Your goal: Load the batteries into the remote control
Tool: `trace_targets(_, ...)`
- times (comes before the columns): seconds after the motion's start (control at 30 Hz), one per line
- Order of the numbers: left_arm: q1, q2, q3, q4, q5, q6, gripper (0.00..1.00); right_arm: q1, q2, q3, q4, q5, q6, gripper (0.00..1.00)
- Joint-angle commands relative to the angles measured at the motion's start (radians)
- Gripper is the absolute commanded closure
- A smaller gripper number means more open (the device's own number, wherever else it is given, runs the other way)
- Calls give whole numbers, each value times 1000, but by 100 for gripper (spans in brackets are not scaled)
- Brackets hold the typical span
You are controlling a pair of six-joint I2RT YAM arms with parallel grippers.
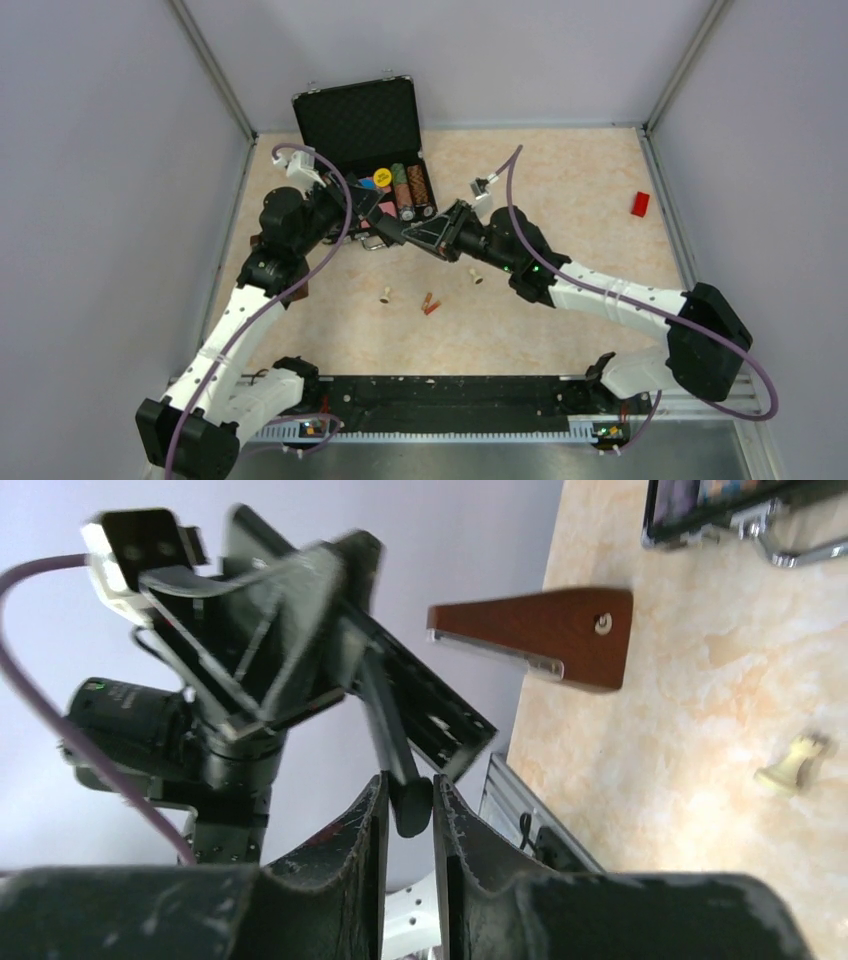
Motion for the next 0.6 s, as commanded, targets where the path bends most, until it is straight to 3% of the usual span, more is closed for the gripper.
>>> trace_targets(0.0, 0, 8, -14, 4, -26, 47, 100, -13, -113, -10, 31, 176, -97, 100)
trace_targets(0.3, -1, 28, -89, -11, -129, 82, 100, -27, -188, -36, -158, 299, -185, 100)
trace_targets(0.57, -1, 14, -102, -21, -117, 92, 100, -76, -113, -126, -362, 336, -136, 100)
